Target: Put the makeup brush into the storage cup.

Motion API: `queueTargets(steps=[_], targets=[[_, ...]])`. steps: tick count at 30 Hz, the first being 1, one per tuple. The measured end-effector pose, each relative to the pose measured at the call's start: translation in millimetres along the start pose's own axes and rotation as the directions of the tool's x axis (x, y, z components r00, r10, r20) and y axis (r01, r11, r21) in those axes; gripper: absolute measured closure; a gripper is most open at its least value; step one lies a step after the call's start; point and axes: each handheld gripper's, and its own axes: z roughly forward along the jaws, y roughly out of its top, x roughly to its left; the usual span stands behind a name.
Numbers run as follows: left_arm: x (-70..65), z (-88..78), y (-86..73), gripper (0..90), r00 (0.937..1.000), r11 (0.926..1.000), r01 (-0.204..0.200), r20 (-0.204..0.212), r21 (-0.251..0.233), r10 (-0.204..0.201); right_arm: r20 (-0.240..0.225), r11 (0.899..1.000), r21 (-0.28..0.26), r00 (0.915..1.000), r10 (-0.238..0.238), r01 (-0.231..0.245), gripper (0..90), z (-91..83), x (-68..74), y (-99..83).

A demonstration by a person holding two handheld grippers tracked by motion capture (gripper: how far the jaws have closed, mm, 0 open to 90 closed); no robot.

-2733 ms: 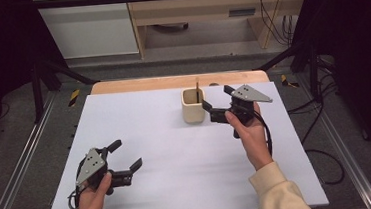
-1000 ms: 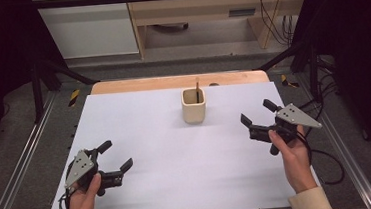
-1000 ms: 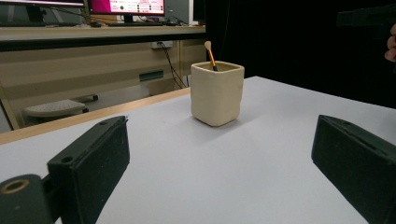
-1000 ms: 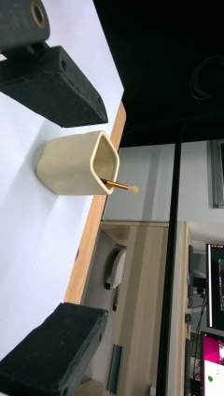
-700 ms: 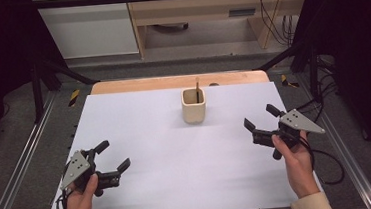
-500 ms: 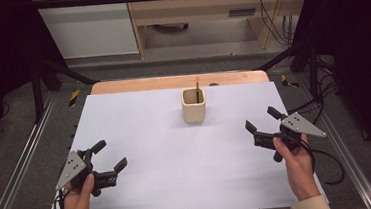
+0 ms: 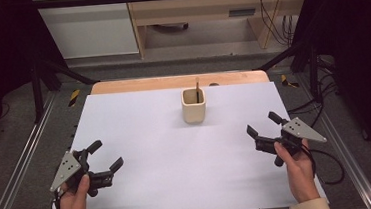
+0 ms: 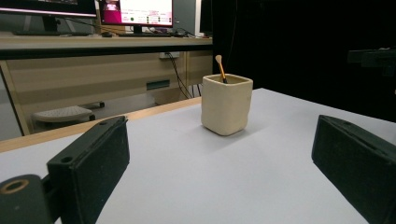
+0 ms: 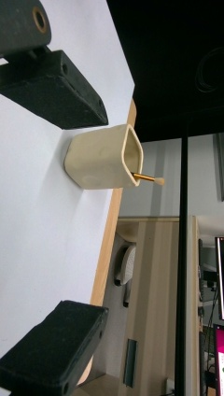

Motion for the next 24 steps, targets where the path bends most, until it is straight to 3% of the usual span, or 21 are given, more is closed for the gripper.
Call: queueTargets(steps=[24], targets=[[2.9, -5.3, -1.2, 3.5, 0.9999, 1.0000, -0.003, 0.010, 0.005, 0.003, -0.056, 0.999, -0.005, 0.9976, -0.040, 0.039, 7.1, -6.6, 2.0, -17.3]])
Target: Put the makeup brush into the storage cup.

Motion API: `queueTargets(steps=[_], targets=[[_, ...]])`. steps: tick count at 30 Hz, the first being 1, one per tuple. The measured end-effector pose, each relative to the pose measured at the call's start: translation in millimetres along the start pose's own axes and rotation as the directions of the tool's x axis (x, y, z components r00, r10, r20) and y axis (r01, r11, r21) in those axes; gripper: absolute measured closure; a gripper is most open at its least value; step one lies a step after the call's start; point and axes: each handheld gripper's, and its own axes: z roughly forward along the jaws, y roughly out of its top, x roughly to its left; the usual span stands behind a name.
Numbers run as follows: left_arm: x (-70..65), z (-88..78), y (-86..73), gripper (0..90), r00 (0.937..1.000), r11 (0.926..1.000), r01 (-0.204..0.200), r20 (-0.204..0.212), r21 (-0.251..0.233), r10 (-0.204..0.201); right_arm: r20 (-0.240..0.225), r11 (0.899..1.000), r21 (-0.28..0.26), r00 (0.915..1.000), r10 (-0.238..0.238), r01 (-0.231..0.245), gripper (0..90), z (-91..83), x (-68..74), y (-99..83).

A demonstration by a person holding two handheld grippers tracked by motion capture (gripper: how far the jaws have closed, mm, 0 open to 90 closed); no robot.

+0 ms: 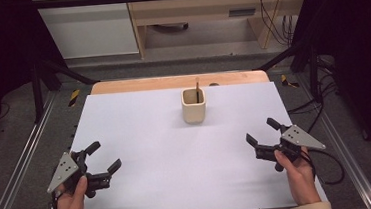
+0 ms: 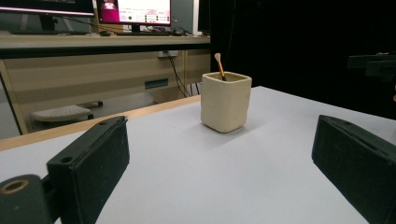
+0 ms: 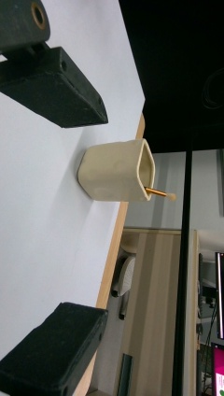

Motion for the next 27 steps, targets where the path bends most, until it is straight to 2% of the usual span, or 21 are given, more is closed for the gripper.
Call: queueTargets(steps=[10, 16, 24, 27], targets=[[-0.3, -1.8, -0.4, 3.5, 1.0000, 1.0000, -0.006, 0.008, 0.003, 0.006, -0.040, 0.999, -0.007, 0.9985, -0.038, 0.038, 6.0, -3.2, 4.1, -6.0], [-0.4, -1.2, -0.8, 3.5, 0.9998, 0.9998, -0.017, 0.012, 0.010, 0.017, -0.052, 0.999, -0.005, 0.9979, -0.039, 0.039, 5.8, -4.5, 5.2, -12.3], [-0.6, 2.9, -2.6, 3.5, 0.9995, 0.9995, -0.024, 0.019, 0.022, 0.024, -0.073, 0.999, 0.031, 0.9965, -0.042, 0.045, 5.8, -5.8, 5.8, -27.7], [-1.7, 5.5, -3.0, 3.5, 0.9992, 0.9993, -0.027, 0.029, 0.027, 0.027, -0.058, 0.999, 0.026, 0.9981, -0.020, 0.021, 5.8, -5.7, 3.6, -28.4]])
